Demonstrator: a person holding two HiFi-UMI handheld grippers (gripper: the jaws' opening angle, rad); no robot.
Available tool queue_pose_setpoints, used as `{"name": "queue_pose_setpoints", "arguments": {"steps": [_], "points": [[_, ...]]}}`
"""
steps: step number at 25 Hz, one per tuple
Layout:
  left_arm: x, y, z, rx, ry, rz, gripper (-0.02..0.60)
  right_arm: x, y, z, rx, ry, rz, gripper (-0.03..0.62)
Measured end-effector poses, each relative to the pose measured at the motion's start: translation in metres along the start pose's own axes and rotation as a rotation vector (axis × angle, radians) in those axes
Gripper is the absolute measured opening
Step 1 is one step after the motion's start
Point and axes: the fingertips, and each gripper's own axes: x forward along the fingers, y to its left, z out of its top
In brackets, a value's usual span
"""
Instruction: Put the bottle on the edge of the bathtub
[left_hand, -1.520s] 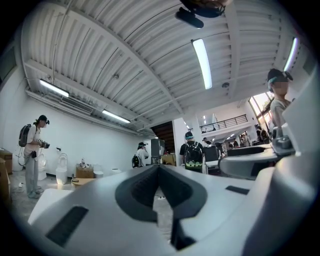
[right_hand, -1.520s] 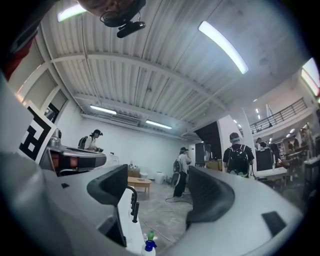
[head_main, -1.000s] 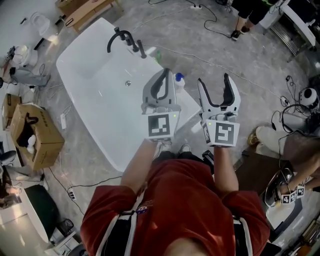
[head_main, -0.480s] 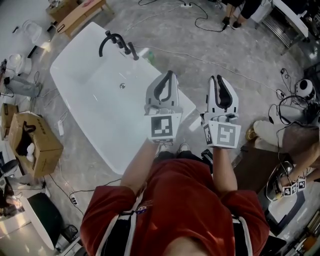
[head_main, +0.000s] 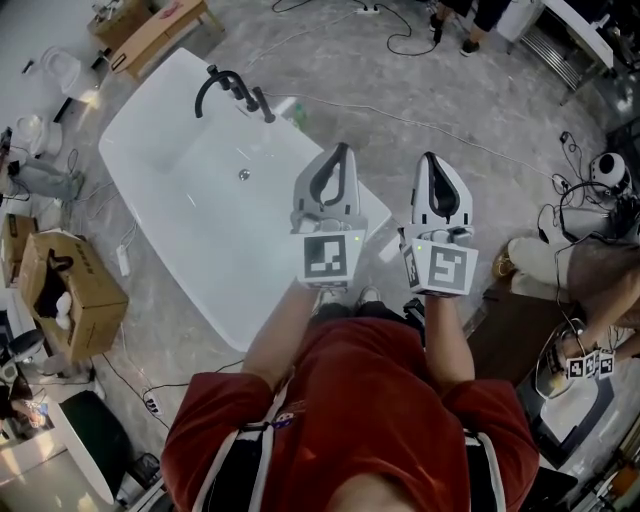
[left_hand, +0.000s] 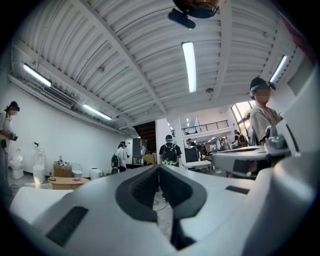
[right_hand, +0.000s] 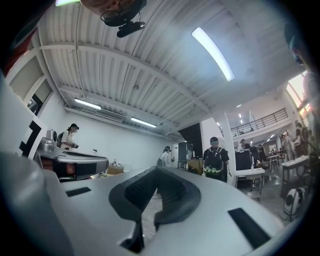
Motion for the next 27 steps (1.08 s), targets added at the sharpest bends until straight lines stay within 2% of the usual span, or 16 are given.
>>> {"name": "queue_pose_setpoints", "arguments": {"steps": [6,15,21,27], "points": [[0.0025,-0.0005,0.0045,-0.047,-0.006,0.013,0.017,0.0017,-0.0018,-0.0003,-0.003,0.002,-0.001,0.012],[-0.0005,0.0022,-0.0023,0.015,0.007,0.001,0.017,0.0027,0.0028,-0.0021,-0.004,0.007,0.016,0.012],[-0.0007,0.0043,0.0009,-0.026,-0.005,0.016,0.017,0.0050,0.0065,-0.0043,-0.013,0.013,0.028,0.012],[0.0000,0.0078,0.0046,-0.020,-0.010,0.021,0.017,0.0074,0.0081,-0.0011,-0.031,0.012,0.036,0.012]]}}
